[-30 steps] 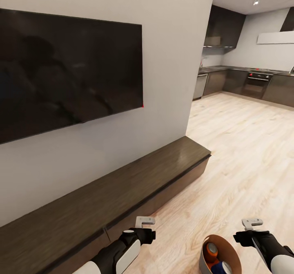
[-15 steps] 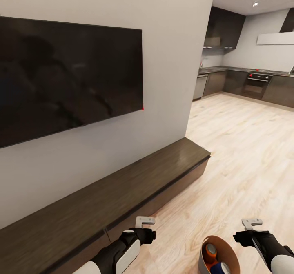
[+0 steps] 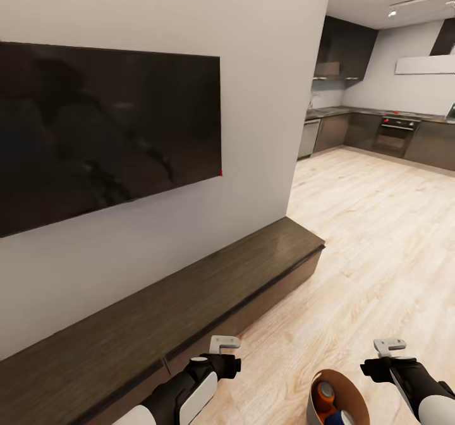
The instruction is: Put the three can of soda from the living room inside the tash can in the kitchen.
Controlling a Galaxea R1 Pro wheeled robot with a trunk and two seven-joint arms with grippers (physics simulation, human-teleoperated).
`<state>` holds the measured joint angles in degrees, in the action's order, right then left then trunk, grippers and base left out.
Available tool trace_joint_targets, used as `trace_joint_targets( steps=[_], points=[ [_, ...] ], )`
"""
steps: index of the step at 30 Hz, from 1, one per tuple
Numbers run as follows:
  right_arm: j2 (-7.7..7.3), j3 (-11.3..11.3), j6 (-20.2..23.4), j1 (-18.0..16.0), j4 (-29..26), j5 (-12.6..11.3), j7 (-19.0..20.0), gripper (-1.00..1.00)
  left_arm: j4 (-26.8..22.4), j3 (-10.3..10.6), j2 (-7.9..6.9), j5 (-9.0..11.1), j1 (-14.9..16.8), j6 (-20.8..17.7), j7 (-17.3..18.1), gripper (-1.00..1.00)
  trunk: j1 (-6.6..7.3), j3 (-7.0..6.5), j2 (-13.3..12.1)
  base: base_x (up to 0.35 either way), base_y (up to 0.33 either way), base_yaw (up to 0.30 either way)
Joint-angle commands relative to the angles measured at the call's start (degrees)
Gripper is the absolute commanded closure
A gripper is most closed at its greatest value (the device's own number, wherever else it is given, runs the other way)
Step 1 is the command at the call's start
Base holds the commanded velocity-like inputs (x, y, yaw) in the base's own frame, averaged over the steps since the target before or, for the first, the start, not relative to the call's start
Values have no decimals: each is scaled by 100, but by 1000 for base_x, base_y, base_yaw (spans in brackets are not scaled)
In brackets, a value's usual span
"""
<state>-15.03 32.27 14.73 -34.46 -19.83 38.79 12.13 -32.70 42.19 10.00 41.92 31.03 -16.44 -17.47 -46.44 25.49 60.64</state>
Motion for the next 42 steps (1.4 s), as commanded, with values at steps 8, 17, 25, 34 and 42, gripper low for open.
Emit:
trace_joint_targets(
  steps=[8, 17, 25, 34, 42],
  points=[
    [0, -2, -3, 0, -2, -3, 0, -100, 0, 0, 0, 0, 0, 0, 5, -100, 176, -219, -323, 0, 0, 0],
    [0, -1, -3, 0, -1, -3, 0, -100, 0, 5, 0, -1, -4, 0, 7, -100, 374, -447, -684, 0, 0, 0],
    [8, -2, -3, 0, 1, -3, 8, -100, 0, 41, 0, 0, -9, 0, 7, -100, 550, -597, -1005, 0, 0, 0],
    [47, -2, -5, 5, -3, -3, 3, -100, 0, 45, 0, -2, -9, 0, 15, -100, 747, -816, -1365, 0, 0, 0],
    [52, -2, -5, 8, -3, -3, 1, -100, 0, 49, 0, -1, -9, 0, 15, -100, 923, -1031, -1686, 0, 0, 0]
  ],
)
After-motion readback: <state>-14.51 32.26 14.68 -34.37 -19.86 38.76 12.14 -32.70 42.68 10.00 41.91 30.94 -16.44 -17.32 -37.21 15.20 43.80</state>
